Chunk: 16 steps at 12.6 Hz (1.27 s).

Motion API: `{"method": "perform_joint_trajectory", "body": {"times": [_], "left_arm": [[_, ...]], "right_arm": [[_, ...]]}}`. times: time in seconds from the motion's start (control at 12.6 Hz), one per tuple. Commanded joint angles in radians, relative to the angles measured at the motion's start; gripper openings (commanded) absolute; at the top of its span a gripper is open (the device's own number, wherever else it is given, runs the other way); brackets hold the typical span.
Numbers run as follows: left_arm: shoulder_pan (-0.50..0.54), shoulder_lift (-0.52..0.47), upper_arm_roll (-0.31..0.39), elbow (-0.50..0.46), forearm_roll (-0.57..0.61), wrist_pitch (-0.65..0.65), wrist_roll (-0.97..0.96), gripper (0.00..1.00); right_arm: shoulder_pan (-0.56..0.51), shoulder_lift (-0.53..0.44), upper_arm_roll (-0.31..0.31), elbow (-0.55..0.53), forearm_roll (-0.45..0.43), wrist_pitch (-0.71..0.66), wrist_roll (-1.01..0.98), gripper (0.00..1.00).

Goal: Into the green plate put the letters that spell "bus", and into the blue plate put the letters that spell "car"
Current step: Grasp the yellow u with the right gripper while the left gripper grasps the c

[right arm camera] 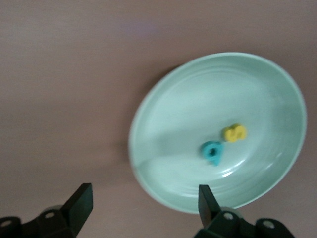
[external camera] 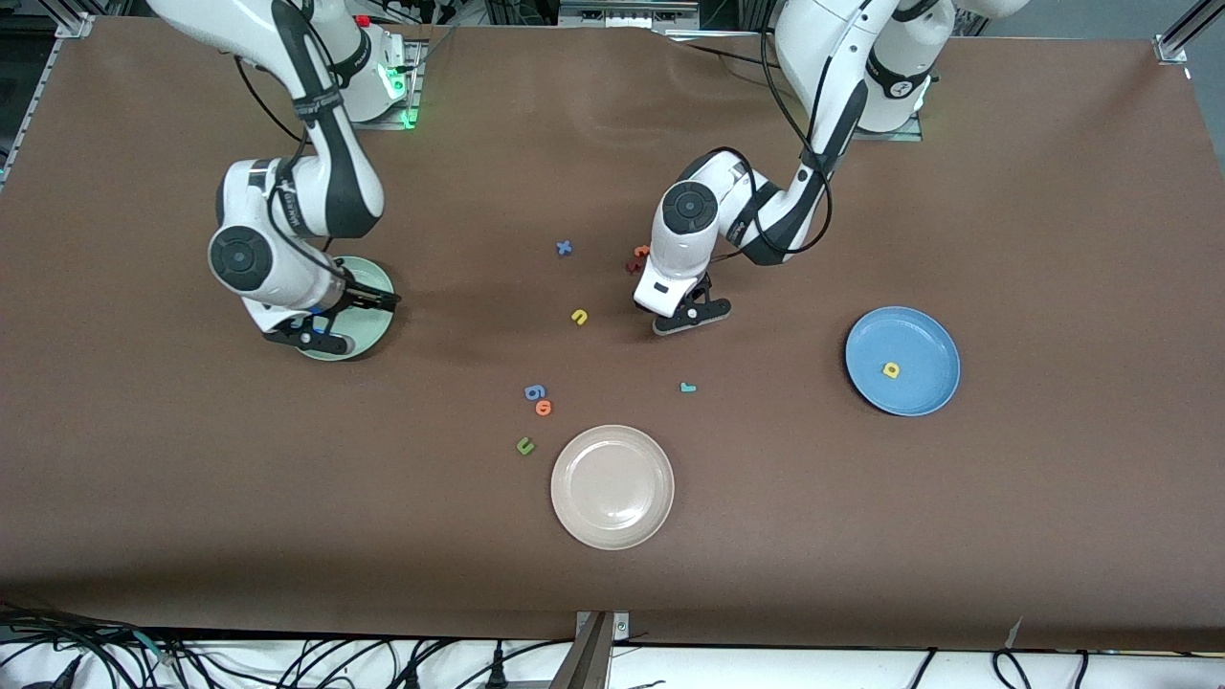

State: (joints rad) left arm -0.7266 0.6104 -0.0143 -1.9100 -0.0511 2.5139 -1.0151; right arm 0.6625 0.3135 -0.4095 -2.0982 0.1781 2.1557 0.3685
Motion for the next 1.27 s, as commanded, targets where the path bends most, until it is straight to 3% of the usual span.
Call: {"method": "perform_joint_trajectory", "body": {"times": [0.0, 0.4, 0.79, 1.19], "left_arm": [[-0.01, 0.017, 0.01, 0.019, 0.037, -0.01, -0.031, 0.19], [-0.008, 0.015, 0.011, 0.019, 0.037, -0.015, -0.031, 0.16], [-0.005, 0.015, 0.013, 0.02, 0.037, -0.015, -0.03, 0.37], [0.0, 0.023, 0.017, 0.032, 0.037, -0.015, -0.03, 0.37]], "right_arm": [[0.003, 0.004, 0.096, 0.091, 0.009, -0.036, 0.249, 0.99], [0.003, 0.143, 0.253, 0.263, 0.012, -0.005, 0.62, 0.99], [0.009, 0.297, 0.363, 0.354, 0.012, 0.212, 0.851, 0.99], [0.009, 0.374, 0.429, 0.405, 0.014, 0.299, 0.971, 0.99]]}}
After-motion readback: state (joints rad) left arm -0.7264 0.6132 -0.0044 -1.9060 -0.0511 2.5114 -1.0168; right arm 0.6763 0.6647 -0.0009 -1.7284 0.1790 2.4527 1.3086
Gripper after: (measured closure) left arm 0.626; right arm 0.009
